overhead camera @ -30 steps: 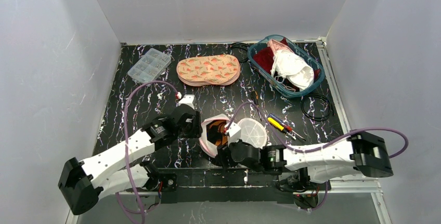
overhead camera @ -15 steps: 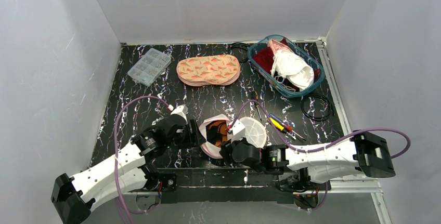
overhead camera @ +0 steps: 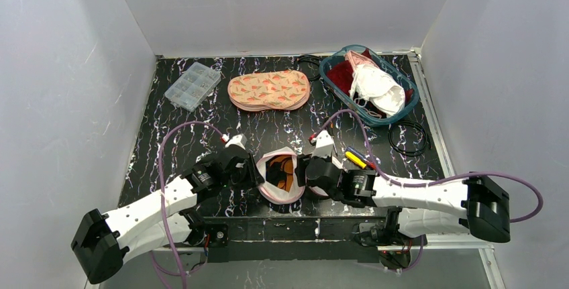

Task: Unzip the laundry bag and remove the bra
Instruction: Adjust the laundry bag at the center of the board.

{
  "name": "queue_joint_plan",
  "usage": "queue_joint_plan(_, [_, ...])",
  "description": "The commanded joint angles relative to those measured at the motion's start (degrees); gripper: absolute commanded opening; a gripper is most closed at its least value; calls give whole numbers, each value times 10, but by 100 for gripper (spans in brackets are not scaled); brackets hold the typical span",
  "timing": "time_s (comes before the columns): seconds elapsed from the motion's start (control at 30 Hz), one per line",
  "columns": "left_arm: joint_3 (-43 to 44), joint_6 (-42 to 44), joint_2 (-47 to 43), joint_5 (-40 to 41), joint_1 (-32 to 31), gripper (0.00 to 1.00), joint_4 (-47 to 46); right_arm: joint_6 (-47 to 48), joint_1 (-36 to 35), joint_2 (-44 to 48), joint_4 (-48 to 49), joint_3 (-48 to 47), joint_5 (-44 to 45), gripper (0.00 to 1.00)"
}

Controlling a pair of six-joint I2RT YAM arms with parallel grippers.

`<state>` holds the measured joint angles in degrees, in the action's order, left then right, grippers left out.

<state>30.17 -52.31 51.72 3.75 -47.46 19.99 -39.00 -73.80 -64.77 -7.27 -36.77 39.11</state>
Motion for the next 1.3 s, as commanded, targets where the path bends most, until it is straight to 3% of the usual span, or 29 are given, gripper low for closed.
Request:
queue_joint_plan(0.0, [16,7,-9,16,0,25,-2,4,16,-33,25,-18,-36,68])
queue_joint_plan(0.23, [14,11,-14,9,0,18,-8,7,38,-102,31,-43,-56,64])
queue_joint_plan(0.4, [17,18,-23,11,0,12,-2,6,38,-99,17,-48,-50,27])
queue_joint_plan(0.57, [49,36,-29,20,0,0,22,19,39,-55,-32,-73,-40,2])
queue_joint_plan(0.83, [167,88,-20,27,0,0,82,71,36,17,-177,-178,8,3])
queue_joint_plan(1.07, [145,91,-3,8,1,0,55,61,36,44,-165,-130,-4,20])
queue_joint_plan(1.27, [105,70,31,-36,0,0,2,47,37,38,-119,-81,-27,18])
